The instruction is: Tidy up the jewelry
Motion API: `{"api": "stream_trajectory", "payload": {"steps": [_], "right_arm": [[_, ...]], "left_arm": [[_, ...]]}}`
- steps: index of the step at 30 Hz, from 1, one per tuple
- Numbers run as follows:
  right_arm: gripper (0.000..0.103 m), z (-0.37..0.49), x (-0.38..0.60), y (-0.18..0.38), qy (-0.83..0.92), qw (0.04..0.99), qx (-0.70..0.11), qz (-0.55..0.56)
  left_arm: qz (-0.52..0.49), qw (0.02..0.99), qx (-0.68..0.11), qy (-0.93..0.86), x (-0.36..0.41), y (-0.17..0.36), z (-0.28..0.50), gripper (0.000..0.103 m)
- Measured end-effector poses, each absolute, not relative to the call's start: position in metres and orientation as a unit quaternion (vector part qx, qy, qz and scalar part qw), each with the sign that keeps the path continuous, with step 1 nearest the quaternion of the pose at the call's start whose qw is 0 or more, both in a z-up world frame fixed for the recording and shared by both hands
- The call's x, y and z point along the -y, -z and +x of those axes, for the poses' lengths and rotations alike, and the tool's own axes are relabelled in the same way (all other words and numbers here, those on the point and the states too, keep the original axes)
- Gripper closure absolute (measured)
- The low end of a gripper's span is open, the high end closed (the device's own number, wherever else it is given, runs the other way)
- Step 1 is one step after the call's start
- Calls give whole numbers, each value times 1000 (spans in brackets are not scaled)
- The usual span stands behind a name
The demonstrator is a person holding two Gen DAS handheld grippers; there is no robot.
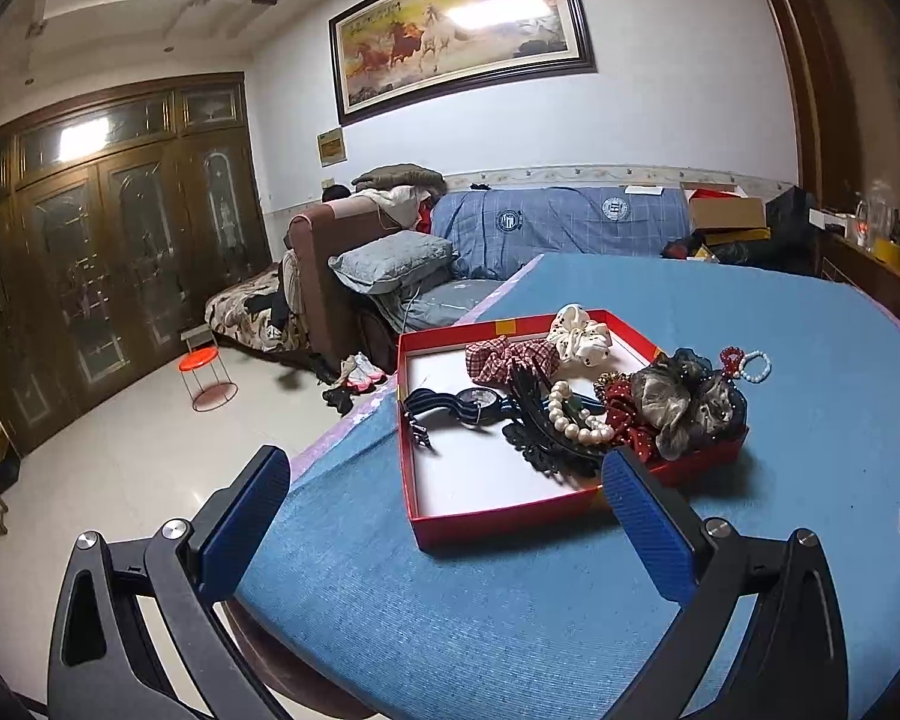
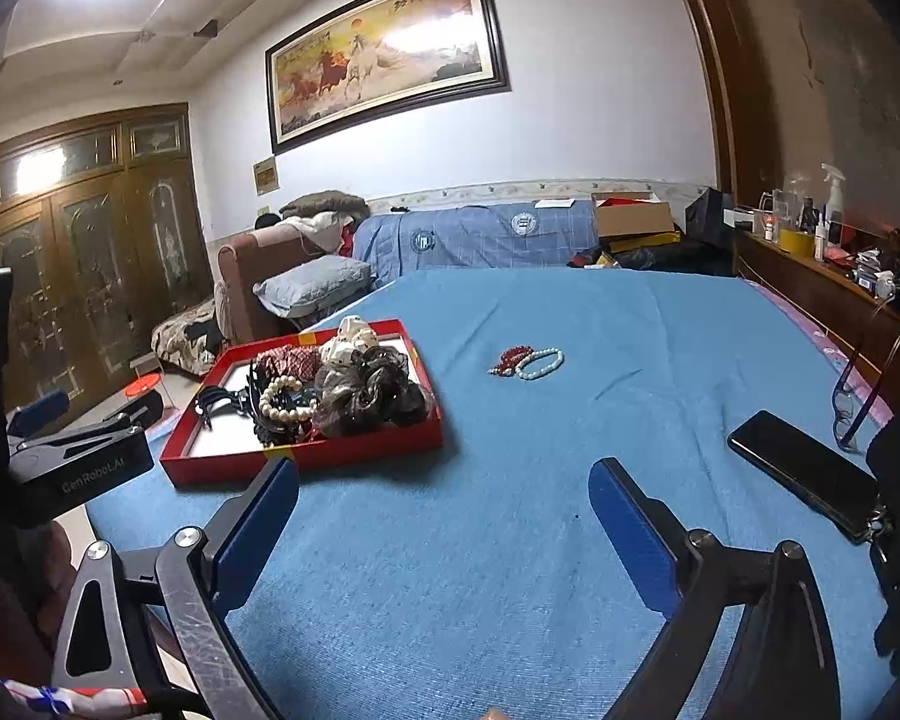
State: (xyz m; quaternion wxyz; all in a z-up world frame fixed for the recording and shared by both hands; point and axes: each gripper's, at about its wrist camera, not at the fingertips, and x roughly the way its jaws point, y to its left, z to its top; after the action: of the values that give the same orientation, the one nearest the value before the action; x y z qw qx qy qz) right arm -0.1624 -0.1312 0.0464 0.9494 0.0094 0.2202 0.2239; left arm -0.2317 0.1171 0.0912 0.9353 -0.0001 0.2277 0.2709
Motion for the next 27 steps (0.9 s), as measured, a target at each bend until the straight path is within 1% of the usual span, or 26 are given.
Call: {"api": "stream_trajectory", "payload": {"steps": [16,20,27], "right_arm": [[3,-168,116,-42,-236,946,-220,-18],[3,-166,115,-41,-234,945,-229,-21],[3,-165,112,-37,-231,942,-243,-17]], "left_arm": [[26,928,-232,-291,-118,-84,-227,0],[30,924,-249,-290,-120,-80,-224,0],[28,919,-252,-301,-127,-75,-225,0]]}}
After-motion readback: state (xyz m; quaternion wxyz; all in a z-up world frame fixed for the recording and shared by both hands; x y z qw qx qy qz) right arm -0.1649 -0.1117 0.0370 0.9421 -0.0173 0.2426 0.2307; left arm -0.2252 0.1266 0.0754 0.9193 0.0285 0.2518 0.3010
